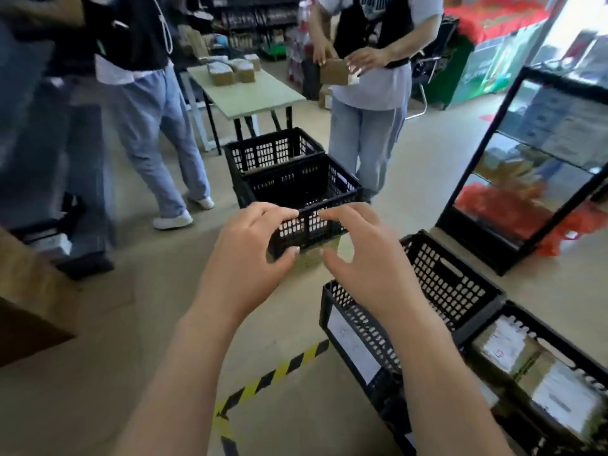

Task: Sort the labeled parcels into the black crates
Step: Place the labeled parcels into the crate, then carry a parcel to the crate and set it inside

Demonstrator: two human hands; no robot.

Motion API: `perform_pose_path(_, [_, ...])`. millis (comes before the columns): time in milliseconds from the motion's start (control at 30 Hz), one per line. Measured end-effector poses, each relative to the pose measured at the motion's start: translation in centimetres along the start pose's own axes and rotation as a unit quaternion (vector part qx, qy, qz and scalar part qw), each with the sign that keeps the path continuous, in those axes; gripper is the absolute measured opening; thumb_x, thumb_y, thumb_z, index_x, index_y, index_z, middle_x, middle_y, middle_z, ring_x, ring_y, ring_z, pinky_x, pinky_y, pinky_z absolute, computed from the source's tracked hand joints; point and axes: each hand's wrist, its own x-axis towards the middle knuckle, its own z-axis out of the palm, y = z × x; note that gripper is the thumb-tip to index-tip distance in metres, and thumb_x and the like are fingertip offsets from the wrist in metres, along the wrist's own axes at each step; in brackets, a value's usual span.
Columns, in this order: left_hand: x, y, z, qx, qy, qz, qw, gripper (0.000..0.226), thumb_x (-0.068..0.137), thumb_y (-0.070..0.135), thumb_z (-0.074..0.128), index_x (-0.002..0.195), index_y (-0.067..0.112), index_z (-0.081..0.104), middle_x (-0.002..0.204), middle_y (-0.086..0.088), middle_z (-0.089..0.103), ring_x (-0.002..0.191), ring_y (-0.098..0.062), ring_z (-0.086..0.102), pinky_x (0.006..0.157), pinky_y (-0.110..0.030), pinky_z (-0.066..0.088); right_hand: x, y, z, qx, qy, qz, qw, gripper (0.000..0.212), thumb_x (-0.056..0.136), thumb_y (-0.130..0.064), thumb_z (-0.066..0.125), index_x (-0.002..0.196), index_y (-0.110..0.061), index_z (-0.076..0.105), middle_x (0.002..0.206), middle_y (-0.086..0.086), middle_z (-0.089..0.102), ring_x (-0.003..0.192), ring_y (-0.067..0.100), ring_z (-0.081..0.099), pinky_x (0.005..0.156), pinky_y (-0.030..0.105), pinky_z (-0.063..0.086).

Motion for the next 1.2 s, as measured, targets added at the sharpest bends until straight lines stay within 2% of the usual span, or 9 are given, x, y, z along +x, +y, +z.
perform_pose_path(100, [-2.8, -3.9, -4.9, 0.031, 0.024, -0.042, 0.998, 0.044, 0.080, 0.020, 0.074, 0.122, 0.023, 0.061, 0.118, 0.007, 0.055, 0.112, -0.008, 0.047, 0.095, -0.021, 0.034, 1.0, -4.8, 4.2, 0.013, -0.027, -0.039, 0.999, 0.045, 0.084, -0.015, 0.068, 0.127, -0.024, 0.056, 0.123, -0.008, 0.050, 0.114, 0.013, 0.048, 0.096, 0.029, 0.042])
perform_pose_path(333, [-9.8, -12.9, -14.1, 0.103, 0.046, -0.139, 0.984, 0.051, 0.078, 0.022, 0.076, 0.125, 0.023, 0.059, 0.122, 0.004, 0.054, 0.114, -0.014, 0.049, 0.098, -0.029, 0.039, 2.6, -15.5, 14.5, 0.038, -0.113, -0.108, 0.987, 0.046, 0.080, -0.018, 0.068, 0.124, -0.021, 0.057, 0.120, -0.002, 0.052, 0.112, 0.020, 0.050, 0.094, 0.036, 0.044])
perform_pose_path(467, [-13.2, -17.2, -18.2, 0.136, 0.060, -0.191, 0.970, 0.051, 0.078, 0.024, 0.076, 0.127, 0.023, 0.058, 0.121, 0.005, 0.054, 0.113, -0.013, 0.049, 0.096, -0.021, 0.035, 3.7, -20.6, 19.7, 0.048, -0.164, -0.146, 0.974, 0.050, 0.077, -0.015, 0.069, 0.124, -0.022, 0.057, 0.119, -0.001, 0.052, 0.113, 0.021, 0.049, 0.095, 0.034, 0.042])
perform_pose_path(600, [-15.1, -21.2, -21.3, 0.162, 0.088, -0.243, 0.953, 0.052, 0.080, 0.025, 0.075, 0.128, 0.022, 0.057, 0.123, 0.004, 0.055, 0.115, -0.014, 0.049, 0.097, -0.021, 0.034, 5.8, -24.9, 24.0, 0.060, -0.203, -0.196, 0.958, 0.049, 0.077, -0.012, 0.068, 0.124, -0.020, 0.057, 0.119, 0.001, 0.052, 0.113, 0.023, 0.050, 0.094, 0.034, 0.042])
perform_pose_path(667, [-15.3, -23.0, -22.4, 0.170, 0.099, -0.267, 0.944, 0.052, 0.080, 0.026, 0.075, 0.129, 0.022, 0.058, 0.123, 0.004, 0.056, 0.115, -0.013, 0.050, 0.096, -0.020, 0.034, 7.4, -26.6, 26.1, 0.068, -0.217, -0.220, 0.949, 0.050, 0.078, -0.013, 0.068, 0.126, -0.021, 0.057, 0.121, 0.000, 0.052, 0.115, 0.023, 0.050, 0.097, 0.036, 0.042])
perform_pose_path(800, [-14.5, -27.3, -24.0, 0.188, 0.122, -0.313, 0.923, 0.052, 0.081, 0.027, 0.074, 0.130, 0.024, 0.057, 0.124, 0.006, 0.054, 0.115, -0.011, 0.048, 0.092, -0.019, 0.035, 11.6, -28.9, 30.7, 0.079, -0.263, -0.259, 0.926, 0.051, 0.083, -0.017, 0.067, 0.131, -0.026, 0.053, 0.125, -0.004, 0.049, 0.120, 0.017, 0.046, 0.101, 0.031, 0.040])
perform_pose_path(933, [-12.0, -32.2, -25.6, 0.187, 0.166, -0.351, 0.902, 0.051, 0.079, 0.022, 0.075, 0.127, 0.025, 0.057, 0.121, 0.008, 0.054, 0.112, -0.012, 0.051, 0.091, -0.019, 0.035, 17.5, -31.3, 35.5, 0.084, -0.286, -0.319, 0.899, 0.047, 0.084, -0.019, 0.067, 0.129, -0.026, 0.054, 0.123, -0.006, 0.050, 0.117, 0.015, 0.047, 0.093, 0.023, 0.038])
perform_pose_path(1067, [-9.1, -36.2, -28.1, 0.201, 0.206, -0.397, 0.872, 0.050, 0.081, 0.025, 0.072, 0.128, 0.030, 0.056, 0.121, 0.011, 0.052, 0.108, -0.010, 0.051, 0.084, -0.020, 0.037, 23.5, -34.6, 39.4, 0.113, -0.306, -0.364, 0.872, 0.046, 0.083, -0.018, 0.068, 0.126, -0.026, 0.056, 0.118, -0.007, 0.052, 0.114, 0.015, 0.050, 0.097, 0.032, 0.044])
perform_pose_path(1200, [-7.1, -39.3, -29.5, 0.216, 0.231, -0.443, 0.839, 0.051, 0.085, 0.031, 0.069, 0.132, 0.033, 0.051, 0.127, 0.014, 0.049, 0.112, -0.007, 0.049, 0.085, -0.018, 0.035, 27.9, -37.0, 43.1, 0.134, -0.326, -0.395, 0.849, 0.047, 0.082, -0.020, 0.068, 0.126, -0.030, 0.056, 0.115, -0.012, 0.049, 0.114, 0.012, 0.048, 0.096, 0.033, 0.046])
